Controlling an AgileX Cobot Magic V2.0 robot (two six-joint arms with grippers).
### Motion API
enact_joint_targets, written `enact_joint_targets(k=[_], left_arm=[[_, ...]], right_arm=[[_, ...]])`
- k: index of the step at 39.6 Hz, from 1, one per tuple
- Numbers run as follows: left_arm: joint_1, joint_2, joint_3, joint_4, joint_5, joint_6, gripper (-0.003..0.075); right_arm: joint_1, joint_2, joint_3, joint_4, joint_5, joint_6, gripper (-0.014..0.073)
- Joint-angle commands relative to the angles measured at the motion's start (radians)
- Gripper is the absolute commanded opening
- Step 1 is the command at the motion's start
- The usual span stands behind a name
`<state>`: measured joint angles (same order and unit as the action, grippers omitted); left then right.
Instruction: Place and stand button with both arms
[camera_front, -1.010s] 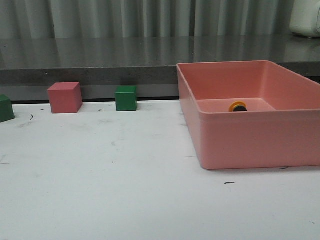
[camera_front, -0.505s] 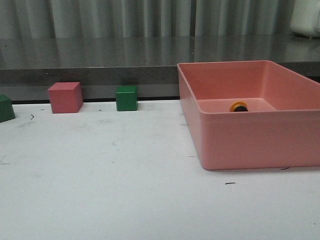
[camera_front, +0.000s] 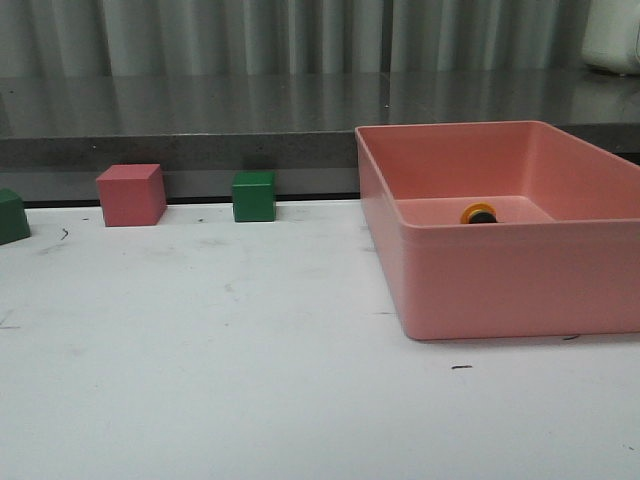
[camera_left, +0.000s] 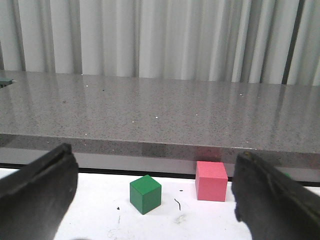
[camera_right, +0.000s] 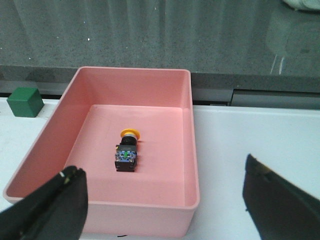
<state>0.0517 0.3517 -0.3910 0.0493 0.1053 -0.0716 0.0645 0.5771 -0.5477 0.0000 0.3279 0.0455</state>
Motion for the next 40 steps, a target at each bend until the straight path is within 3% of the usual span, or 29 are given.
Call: enact_joint_targets(k=[1, 7, 20, 31, 40], left_arm=[[-0.008, 0.013, -0.038, 0.0, -0.079, -0.005, 0.0554], [-0.008, 0.013, -0.038, 0.0, -0.077, -0.005, 0.0513], [-0.008, 0.013, -0.038, 0.0, -0.077, -0.005, 0.0435], [-0.008, 0.013, -0.038, 0.0, -0.077, -0.005, 0.0405], [-0.008, 0.013, -0.038, 0.0, -0.077, -0.005, 0.0406]], right_arm=[[0.003, 0.091, -0.065, 0.022, -0.092, -0.008, 0.0644], [0.003, 0.234, -0.14, 0.091, -0.095, -0.008, 0.0644], [0.048, 0.635, -0.402, 0.098, -0.037, -0.008, 0.0644], [0.071, 0.98, -0.759, 0.098, 0.273, 0.012, 0.0644], [0.074, 1.2, -1.003, 0.1, 0.428, 0.019, 0.0644]])
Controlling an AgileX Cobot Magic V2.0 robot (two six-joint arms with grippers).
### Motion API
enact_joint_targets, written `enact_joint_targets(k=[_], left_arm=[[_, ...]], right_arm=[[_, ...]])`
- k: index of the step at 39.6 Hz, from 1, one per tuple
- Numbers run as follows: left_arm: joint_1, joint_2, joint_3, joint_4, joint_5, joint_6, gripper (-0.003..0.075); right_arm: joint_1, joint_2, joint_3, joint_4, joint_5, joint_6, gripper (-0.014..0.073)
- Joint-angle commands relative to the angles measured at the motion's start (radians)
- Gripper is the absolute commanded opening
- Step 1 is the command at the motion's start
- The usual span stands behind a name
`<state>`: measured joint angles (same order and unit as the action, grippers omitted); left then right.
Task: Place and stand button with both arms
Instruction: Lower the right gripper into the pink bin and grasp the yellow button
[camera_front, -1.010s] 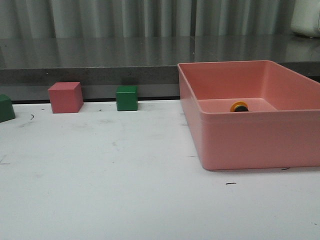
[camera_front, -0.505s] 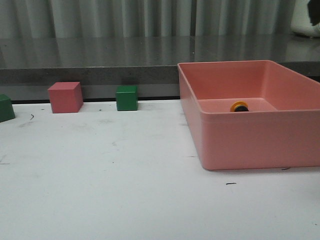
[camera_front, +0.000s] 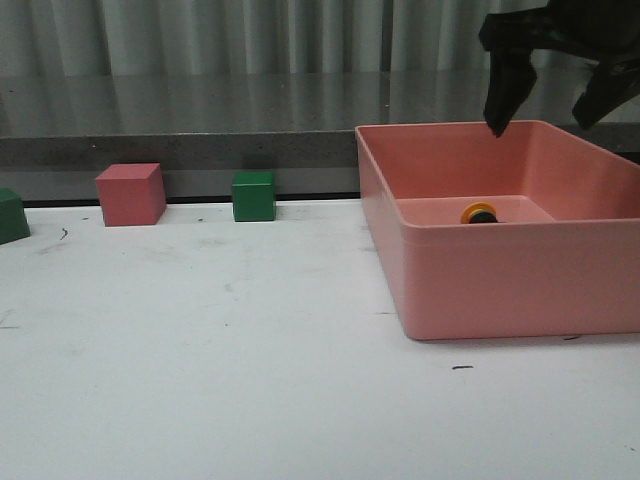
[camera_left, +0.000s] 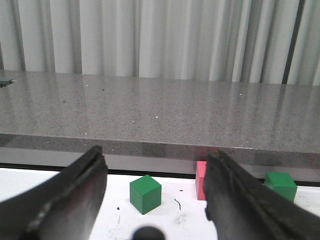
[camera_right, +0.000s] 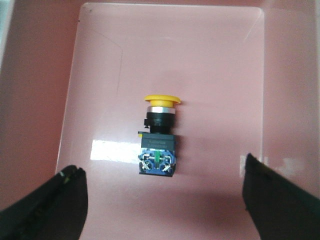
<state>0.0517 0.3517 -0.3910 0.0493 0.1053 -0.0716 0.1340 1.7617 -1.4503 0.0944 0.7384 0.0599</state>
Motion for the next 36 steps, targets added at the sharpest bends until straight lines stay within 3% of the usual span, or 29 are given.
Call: enact_joint_targets(k=[1, 7, 12, 20, 36], left_arm=[[-0.008, 0.013, -0.038, 0.0, -0.077, -0.005, 0.0406], [-0.008, 0.013, -0.038, 0.0, -0.077, -0.005, 0.0405], [-0.008, 0.013, -0.038, 0.0, -0.077, -0.005, 0.0405], [-0.008, 0.013, -0.038, 0.0, -0.077, -0.005, 0.0405], [-0.008, 0.013, -0.038, 0.0, -0.077, -0.005, 0.0405]], right_arm=[[0.005, 0.038, -0.118, 0.006, 0.027, 0.007, 0.0643], [0.026, 0.151, -0.225, 0.001, 0.089, 0.012, 0.0642], [0.045, 0.246, -0.309, -0.06, 0.159, 0.103, 0.0635], [0.056, 0.359, -0.416, -0.094, 0.237, 0.172, 0.0531], [0.056, 0.423, -0.432, -0.094, 0.249, 0.173, 0.0525]])
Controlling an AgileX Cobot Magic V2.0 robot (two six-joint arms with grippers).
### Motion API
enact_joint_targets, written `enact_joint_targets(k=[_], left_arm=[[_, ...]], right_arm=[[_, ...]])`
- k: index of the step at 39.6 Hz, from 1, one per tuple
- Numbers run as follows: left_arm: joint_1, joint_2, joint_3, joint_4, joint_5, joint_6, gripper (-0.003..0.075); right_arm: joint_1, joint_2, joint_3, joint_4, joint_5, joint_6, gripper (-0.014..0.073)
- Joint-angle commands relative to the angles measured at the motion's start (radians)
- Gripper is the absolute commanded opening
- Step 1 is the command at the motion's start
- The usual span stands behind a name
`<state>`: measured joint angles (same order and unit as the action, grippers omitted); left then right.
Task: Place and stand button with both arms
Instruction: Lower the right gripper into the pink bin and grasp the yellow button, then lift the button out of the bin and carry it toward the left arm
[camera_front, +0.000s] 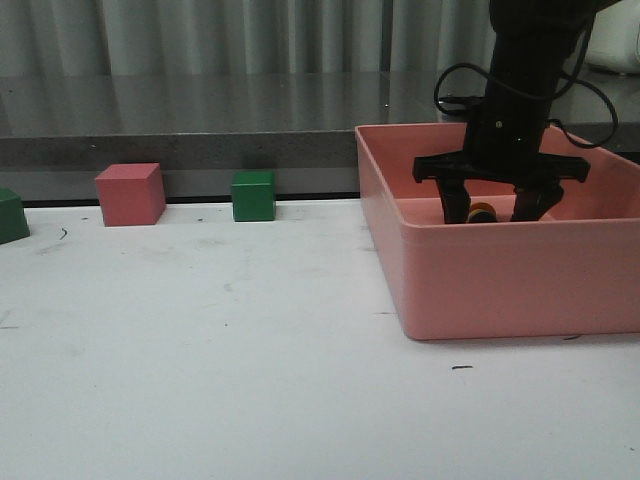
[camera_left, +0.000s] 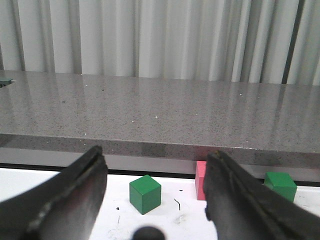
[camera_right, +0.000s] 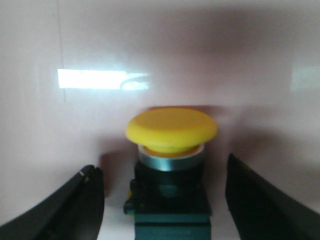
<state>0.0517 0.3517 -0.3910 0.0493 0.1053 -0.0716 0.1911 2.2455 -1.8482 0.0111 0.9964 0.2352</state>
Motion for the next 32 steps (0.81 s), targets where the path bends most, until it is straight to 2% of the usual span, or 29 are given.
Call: enact_joint_targets(k=[1, 4, 7, 11, 13, 21, 32], left_arm=[[-0.008, 0.013, -0.038, 0.0, -0.077, -0.005, 0.0405], [-0.008, 0.013, -0.038, 0.0, -0.077, -0.005, 0.0405], [-0.008, 0.013, -0.038, 0.0, -0.077, -0.005, 0.0405], [-0.008, 0.013, -0.038, 0.0, -0.077, -0.005, 0.0405], [-0.008, 0.013, -0.038, 0.0, -0.077, -0.005, 0.0405], [-0.008, 0.013, -0.038, 0.0, -0.077, -0.005, 0.0405], [-0.008, 0.013, -0.038, 0.0, -0.077, -0.005, 0.0405]], right_arm=[[-0.001, -0.06, -0.034, -0.011, -0.008, -0.003, 0.0525], [-0.001, -0.06, -0.034, -0.011, 0.004, -0.003, 0.0505], [-0.001, -0.058, -0.034, -0.011, 0.018, -0.003, 0.0424], [-0.001, -0.057, -0.034, -0.011, 0.025, -0.003, 0.0275], [-0.001, -0.061, -0.035, -0.011, 0.028, -0.003, 0.0246], [-0.001, -0.119, -0.066, -0.011, 0.096, -0.003, 0.0246], [0.019, -0.319, -0.069, 0.043, 0.101, -0.003, 0.0246]])
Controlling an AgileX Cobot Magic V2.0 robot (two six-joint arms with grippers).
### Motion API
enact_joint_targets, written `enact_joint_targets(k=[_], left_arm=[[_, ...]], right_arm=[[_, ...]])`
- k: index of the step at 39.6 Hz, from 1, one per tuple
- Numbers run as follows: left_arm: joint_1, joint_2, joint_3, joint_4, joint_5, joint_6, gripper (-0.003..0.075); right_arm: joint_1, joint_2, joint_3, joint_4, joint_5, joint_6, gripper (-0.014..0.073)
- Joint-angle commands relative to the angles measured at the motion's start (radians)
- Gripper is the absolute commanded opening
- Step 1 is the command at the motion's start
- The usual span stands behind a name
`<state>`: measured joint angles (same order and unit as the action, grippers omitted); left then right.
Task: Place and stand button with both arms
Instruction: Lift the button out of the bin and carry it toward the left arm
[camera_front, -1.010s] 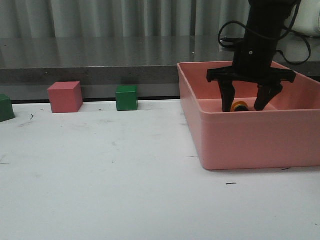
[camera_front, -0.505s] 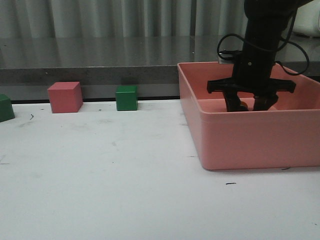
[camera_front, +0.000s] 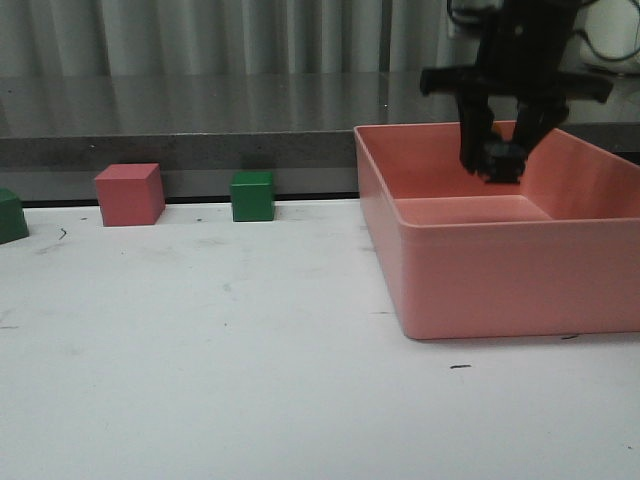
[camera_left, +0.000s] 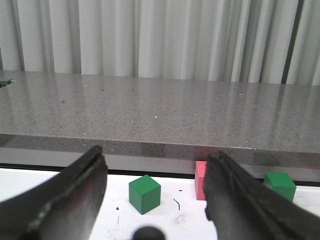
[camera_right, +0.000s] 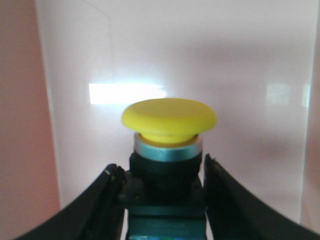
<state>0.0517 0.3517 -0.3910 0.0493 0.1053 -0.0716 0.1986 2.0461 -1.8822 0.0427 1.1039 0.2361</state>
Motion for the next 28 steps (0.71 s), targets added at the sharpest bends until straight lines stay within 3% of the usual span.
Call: enact_joint_targets(k=[1, 7, 12, 21, 28], left_arm=[[-0.008, 0.013, -0.038, 0.0, -0.077, -0.005, 0.0405], [-0.008, 0.013, -0.038, 0.0, -0.077, -0.005, 0.0405], [-0.008, 0.013, -0.038, 0.0, -0.077, -0.005, 0.0405], [-0.008, 0.013, -0.038, 0.0, -0.077, -0.005, 0.0405], [-0.008, 0.013, -0.038, 0.0, -0.077, -0.005, 0.0405]], right_arm=[[0.022, -0.141, -0.035, 0.012, -0.003, -0.004, 0.0246], [0.11, -0.229, -0.035, 0.017, 0.003, -0.004, 0.0246], [0.241, -0.239, -0.036, 0.058, -0.013, -0.004, 0.0246], [0.505, -0.13, -0.067, 0.059, -0.098, 0.053, 0.0246], [0.587, 0.02, -0.18, 0.059, -0.088, 0.099, 0.0246]])
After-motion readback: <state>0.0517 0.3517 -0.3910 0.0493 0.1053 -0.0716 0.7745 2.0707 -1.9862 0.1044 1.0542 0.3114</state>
